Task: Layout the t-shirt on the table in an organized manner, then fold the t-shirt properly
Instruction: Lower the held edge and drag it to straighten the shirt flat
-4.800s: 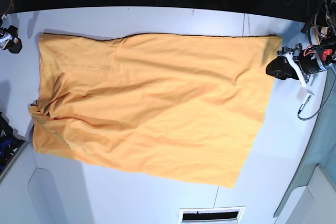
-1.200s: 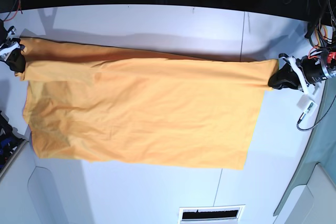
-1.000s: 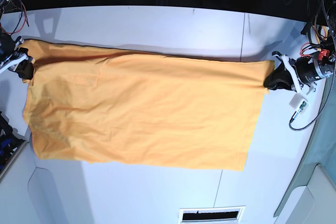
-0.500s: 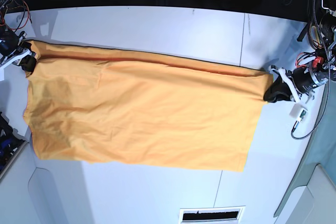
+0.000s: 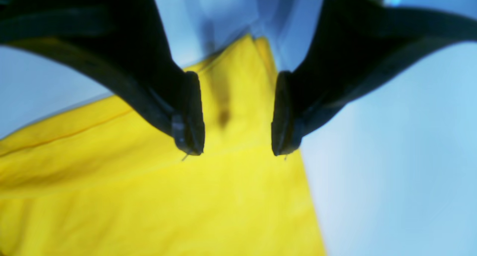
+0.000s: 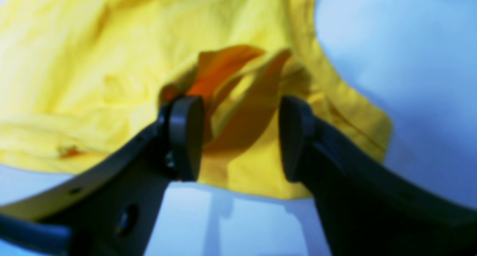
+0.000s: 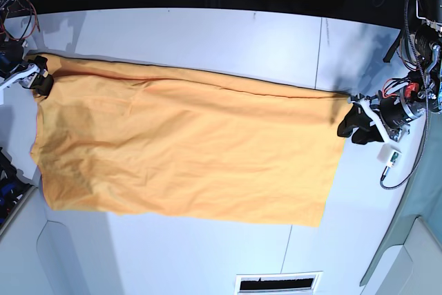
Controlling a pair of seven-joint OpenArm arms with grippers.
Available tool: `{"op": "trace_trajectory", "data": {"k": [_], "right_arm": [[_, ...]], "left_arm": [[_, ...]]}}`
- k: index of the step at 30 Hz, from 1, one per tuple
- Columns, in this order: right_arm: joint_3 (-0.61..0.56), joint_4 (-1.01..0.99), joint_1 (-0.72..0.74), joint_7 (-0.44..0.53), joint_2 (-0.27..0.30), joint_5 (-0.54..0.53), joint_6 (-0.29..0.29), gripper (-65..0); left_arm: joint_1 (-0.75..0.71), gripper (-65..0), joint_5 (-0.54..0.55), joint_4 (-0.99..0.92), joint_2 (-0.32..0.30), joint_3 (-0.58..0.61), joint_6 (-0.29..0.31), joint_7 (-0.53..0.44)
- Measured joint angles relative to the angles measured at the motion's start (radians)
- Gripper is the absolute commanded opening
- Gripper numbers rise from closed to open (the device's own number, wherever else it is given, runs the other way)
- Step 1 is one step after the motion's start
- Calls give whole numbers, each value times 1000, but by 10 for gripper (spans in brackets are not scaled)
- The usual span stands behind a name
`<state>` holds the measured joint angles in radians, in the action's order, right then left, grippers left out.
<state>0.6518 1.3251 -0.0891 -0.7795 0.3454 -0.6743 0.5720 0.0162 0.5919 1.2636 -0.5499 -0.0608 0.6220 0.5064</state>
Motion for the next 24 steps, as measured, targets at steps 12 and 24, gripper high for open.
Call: {"op": "trace_trajectory", "data": {"k": [12, 24], "right_arm": [[163, -41, 2, 5, 3, 52, -45, -293], [63, -257, 12, 155, 8, -10, -14, -203]], "left_arm": [[-36, -323, 109, -1, 2, -4, -17, 62], [-44, -323, 5, -82, 32, -6, -177, 17]]}}
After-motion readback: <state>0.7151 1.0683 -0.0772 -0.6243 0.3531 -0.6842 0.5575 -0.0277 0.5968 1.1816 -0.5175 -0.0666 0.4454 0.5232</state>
